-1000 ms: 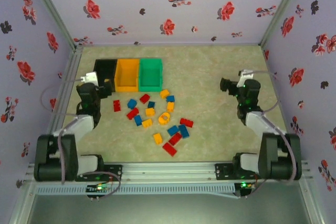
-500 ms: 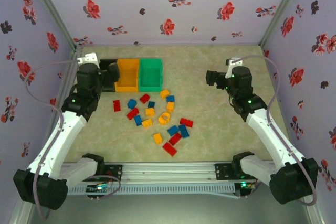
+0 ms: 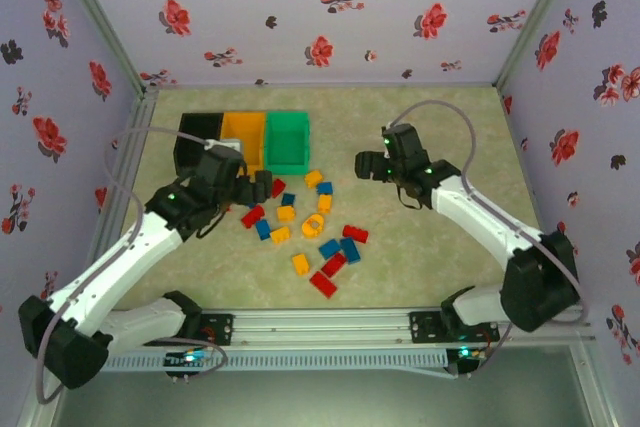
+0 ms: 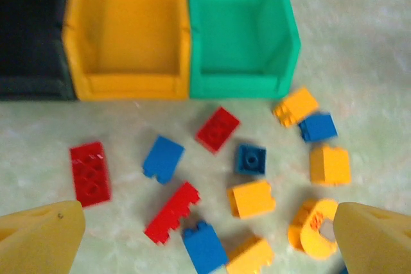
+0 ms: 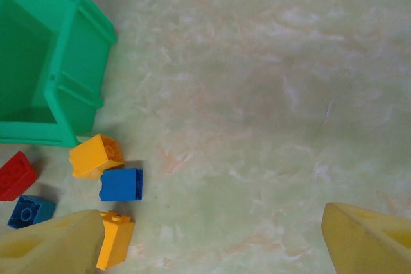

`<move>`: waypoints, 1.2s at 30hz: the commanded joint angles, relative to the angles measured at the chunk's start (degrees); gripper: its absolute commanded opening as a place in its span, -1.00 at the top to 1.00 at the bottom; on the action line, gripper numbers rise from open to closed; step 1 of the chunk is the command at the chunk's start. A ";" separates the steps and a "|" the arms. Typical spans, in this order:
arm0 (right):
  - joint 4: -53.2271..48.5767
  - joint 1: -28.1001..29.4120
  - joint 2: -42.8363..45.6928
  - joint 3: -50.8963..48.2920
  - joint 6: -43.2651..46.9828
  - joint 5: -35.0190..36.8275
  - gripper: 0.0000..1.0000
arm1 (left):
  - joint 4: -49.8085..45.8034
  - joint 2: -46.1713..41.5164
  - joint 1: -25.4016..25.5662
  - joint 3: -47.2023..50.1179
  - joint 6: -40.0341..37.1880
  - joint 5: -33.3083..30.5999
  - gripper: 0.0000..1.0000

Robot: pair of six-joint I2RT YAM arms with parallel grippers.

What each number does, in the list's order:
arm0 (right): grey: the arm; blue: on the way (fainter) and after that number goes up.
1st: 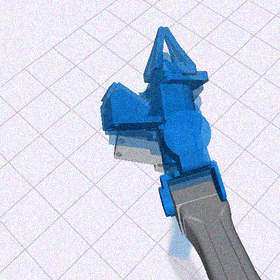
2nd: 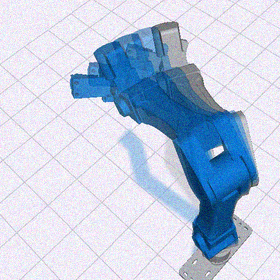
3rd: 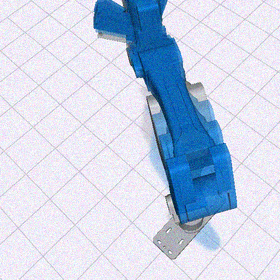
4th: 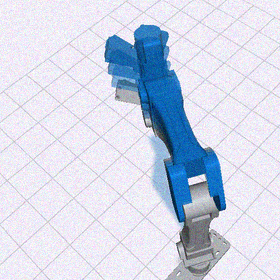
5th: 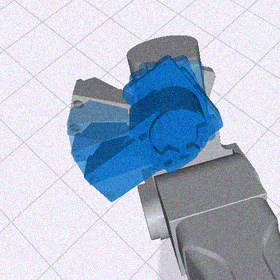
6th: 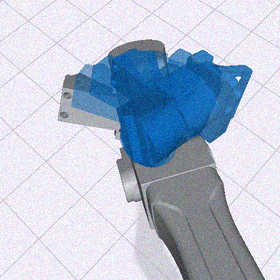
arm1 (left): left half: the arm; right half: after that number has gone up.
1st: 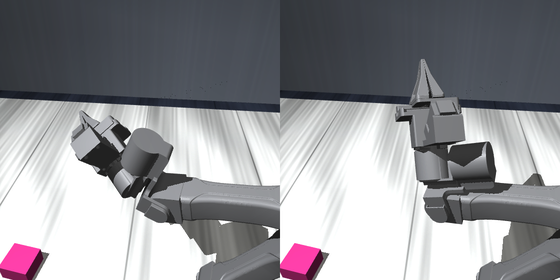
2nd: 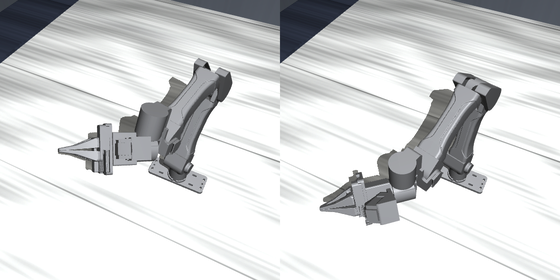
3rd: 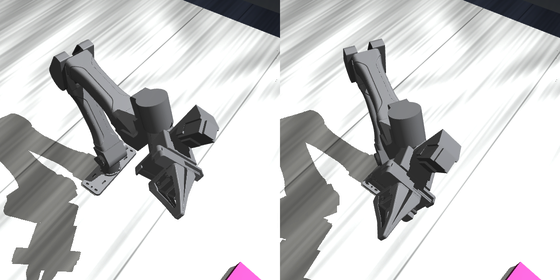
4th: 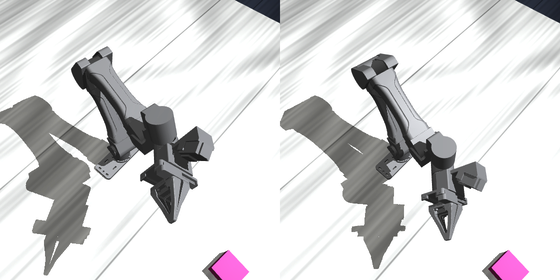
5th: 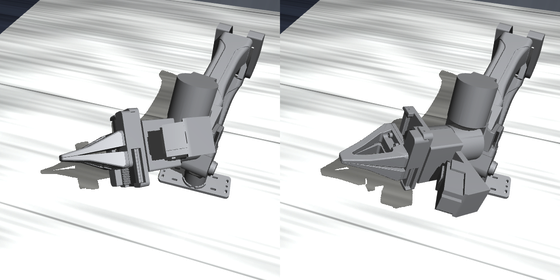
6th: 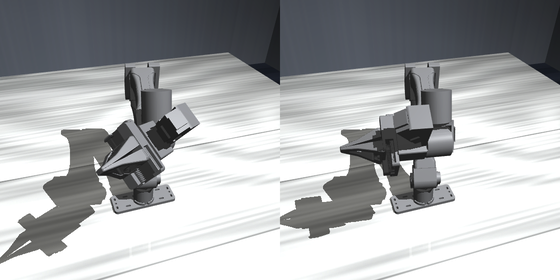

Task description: Sort the legos into containers by color

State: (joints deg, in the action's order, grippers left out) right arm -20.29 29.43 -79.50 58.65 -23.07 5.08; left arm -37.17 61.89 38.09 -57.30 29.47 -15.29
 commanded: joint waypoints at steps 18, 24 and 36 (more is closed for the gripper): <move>-4.42 0.14 -8.39 5.16 -1.54 1.38 -0.73 | -11.62 33.11 18.70 -15.12 -15.70 8.78 -0.73; -4.63 -0.84 -7.71 3.19 -1.45 1.16 -0.74 | -11.79 40.77 18.70 -20.76 -18.31 9.11 -0.70; -5.19 -3.59 -4.70 1.36 -0.75 0.89 -0.74 | -8.78 45.80 15.30 -21.78 -19.50 12.96 -0.51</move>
State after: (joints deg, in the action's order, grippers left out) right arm -24.58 26.33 -86.63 60.69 -24.47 5.21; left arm -46.63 106.34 54.65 -79.13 11.40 -4.43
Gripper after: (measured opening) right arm 0.871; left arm 0.760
